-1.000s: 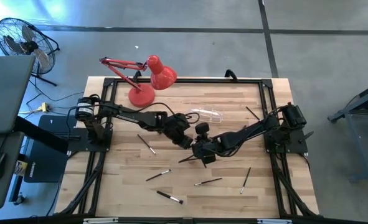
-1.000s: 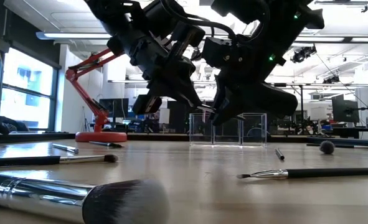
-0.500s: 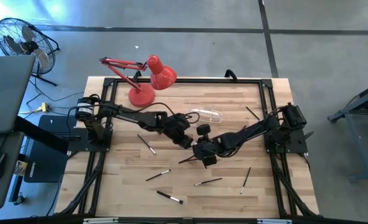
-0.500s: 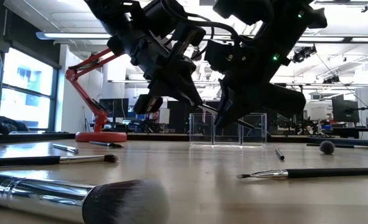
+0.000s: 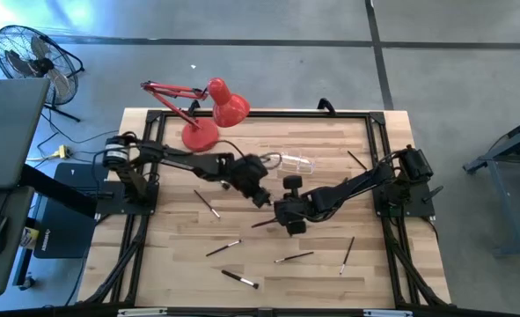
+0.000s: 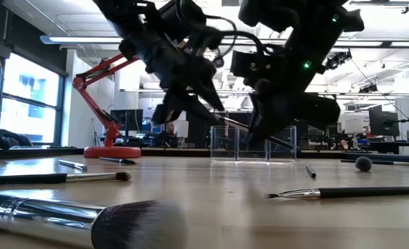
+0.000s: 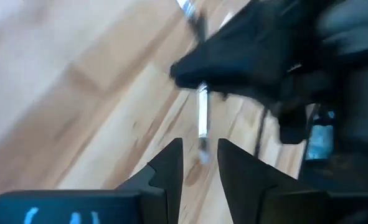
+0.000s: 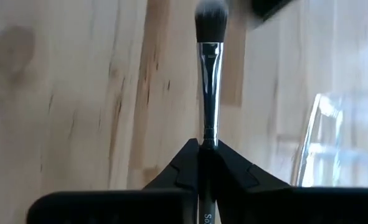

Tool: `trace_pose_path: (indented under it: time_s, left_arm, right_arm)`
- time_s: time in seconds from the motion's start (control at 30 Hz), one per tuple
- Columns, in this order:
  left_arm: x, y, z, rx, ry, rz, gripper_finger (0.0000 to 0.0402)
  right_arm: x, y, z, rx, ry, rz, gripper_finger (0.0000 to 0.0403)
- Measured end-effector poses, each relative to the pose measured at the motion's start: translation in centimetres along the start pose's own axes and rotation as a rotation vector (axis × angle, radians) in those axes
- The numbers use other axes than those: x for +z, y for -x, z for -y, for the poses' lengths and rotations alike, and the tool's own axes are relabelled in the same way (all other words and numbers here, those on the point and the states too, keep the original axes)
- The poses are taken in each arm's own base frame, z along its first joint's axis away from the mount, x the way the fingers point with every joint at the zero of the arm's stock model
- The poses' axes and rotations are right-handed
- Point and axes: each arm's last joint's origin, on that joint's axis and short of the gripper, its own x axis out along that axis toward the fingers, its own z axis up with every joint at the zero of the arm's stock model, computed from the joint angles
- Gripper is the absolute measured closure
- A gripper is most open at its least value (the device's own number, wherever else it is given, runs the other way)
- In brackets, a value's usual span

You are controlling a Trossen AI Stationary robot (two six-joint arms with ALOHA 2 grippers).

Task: Put items in baskets/containers
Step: Put the eyeshadow brush into the transparent organizer

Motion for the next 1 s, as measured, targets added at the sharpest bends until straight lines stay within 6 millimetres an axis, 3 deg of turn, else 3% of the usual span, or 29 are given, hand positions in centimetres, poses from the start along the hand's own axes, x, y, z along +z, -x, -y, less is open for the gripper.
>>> trace_pose_path:
  time_s: [0.17,0.3,0.47,0.73,0.83,1.0]
  left_arm:
    - [0.7,3.1,0.4,0.030,-0.082,0.017,0.0303]
    - [-0.3,5.1,0.4,0.137,-0.154,-0.027,0.0303]
    - [-1.6,6.3,-0.3,0.276,-0.207,-0.103,0.0303]
    - [-2.9,6.6,-1.7,0.369,-0.356,-0.249,0.0303]
    - [-2.9,6.6,-1.8,0.372,-0.419,-0.263,0.0302]
    - [-2.8,6.5,-1.7,0.355,-0.514,-0.259,0.0302]
  right_arm:
    - [-0.9,0.2,0.0,0.025,-0.153,-0.092,0.0384]
    - [-1.6,0.8,0.2,0.012,-0.278,-0.154,0.0380]
    - [-3.2,2.8,1.2,-0.022,-0.434,-0.107,0.0381]
    - [-7.2,7.4,4.0,-0.072,-0.905,0.212,0.0381]
    - [-8.5,8.2,4.7,-0.096,-1.068,0.375,0.0379]
    - [-9.5,8.6,5.2,-0.113,-1.183,0.599,0.0384]
